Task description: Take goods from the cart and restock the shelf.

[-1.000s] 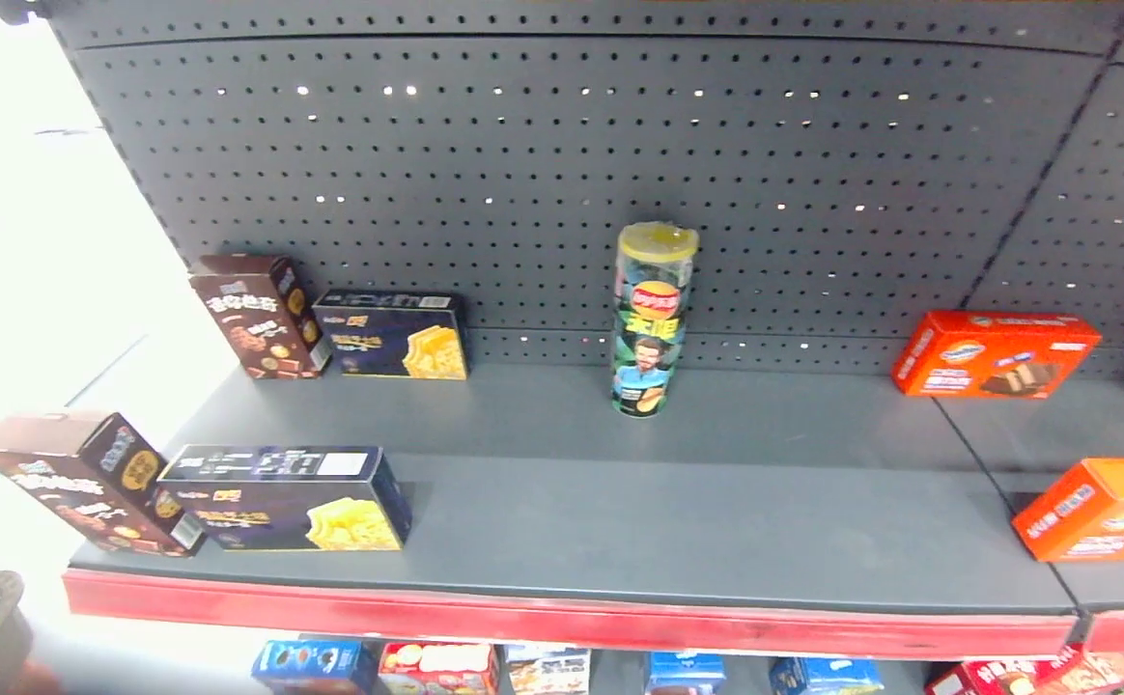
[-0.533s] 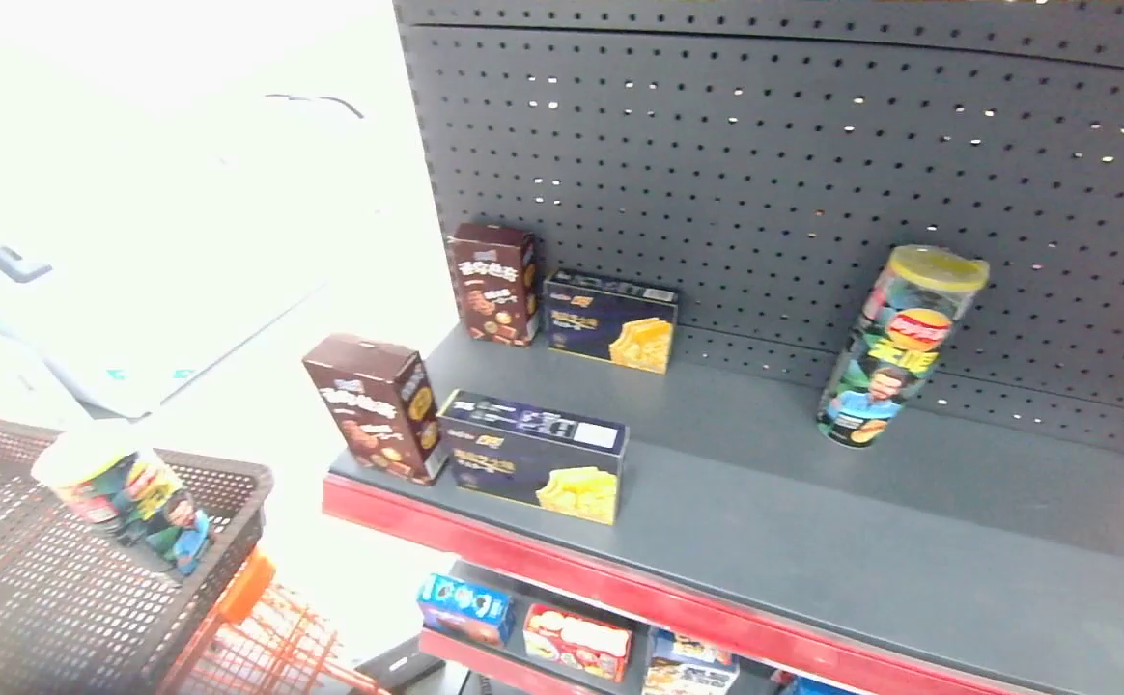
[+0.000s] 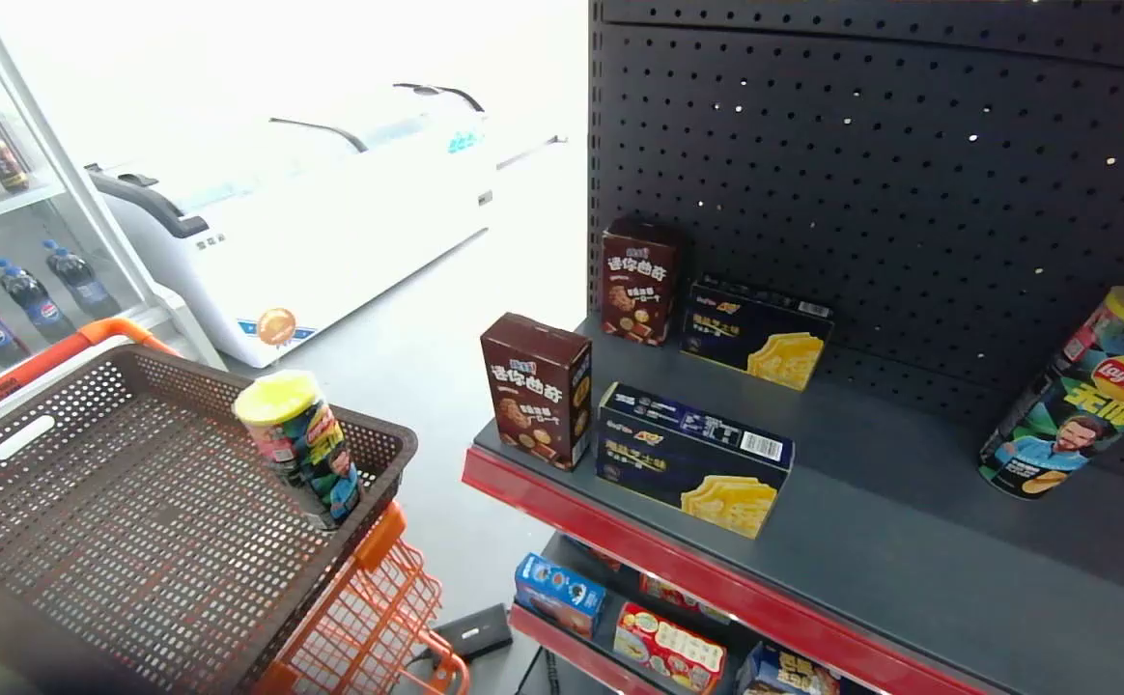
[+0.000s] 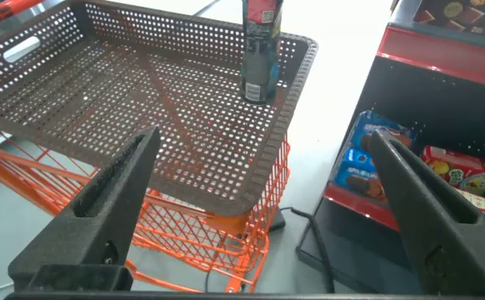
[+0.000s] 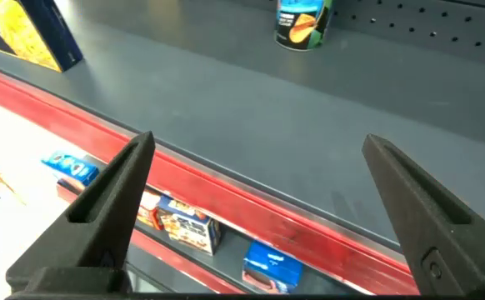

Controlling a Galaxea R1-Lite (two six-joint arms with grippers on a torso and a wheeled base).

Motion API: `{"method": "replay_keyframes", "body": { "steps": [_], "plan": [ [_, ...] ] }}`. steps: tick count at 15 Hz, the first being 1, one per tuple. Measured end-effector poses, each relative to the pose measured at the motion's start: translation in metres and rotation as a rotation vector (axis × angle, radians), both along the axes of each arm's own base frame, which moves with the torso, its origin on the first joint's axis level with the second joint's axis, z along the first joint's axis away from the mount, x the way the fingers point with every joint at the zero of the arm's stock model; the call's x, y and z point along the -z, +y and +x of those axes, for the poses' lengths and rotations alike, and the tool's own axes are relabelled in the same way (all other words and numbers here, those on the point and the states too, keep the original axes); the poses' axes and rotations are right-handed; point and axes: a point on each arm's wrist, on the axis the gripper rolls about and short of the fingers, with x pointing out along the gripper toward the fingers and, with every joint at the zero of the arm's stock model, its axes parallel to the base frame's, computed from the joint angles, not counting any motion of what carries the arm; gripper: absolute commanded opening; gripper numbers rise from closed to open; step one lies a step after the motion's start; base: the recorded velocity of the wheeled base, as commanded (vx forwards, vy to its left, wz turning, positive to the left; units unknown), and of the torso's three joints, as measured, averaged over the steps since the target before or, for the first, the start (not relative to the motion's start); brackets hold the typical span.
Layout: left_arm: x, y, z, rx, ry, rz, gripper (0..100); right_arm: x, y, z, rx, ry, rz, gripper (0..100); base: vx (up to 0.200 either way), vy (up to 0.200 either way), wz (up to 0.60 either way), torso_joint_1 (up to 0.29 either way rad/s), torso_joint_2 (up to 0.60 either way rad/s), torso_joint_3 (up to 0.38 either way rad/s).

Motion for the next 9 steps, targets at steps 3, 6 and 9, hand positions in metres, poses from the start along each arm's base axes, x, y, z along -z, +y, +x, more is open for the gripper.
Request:
{"method": "replay_keyframes", "body": {
  "steps": [3,6,9],
  "plan": [
    [0.0000,-0.0001,0.0000,0.004,0.000,0.004,100,0.0000,0.0000,0.0000,0.000,0.000,0.000,100,0.000,0.000,0.00,0.000,0.00,0.000],
    [0.0000,-0.0001,0.0000,0.003,0.000,0.001,100,0.0000,0.0000,0.0000,0.000,0.000,0.000,100,0.000,0.000,0.00,0.000,0.00,0.000],
    [0.0000,-0.0001,0.0000,0.004,0.000,0.002,100,0.0000,0.0000,0.0000,0.000,0.000,0.000,100,0.000,0.000,0.00,0.000,0.00,0.000]
  ]
}}
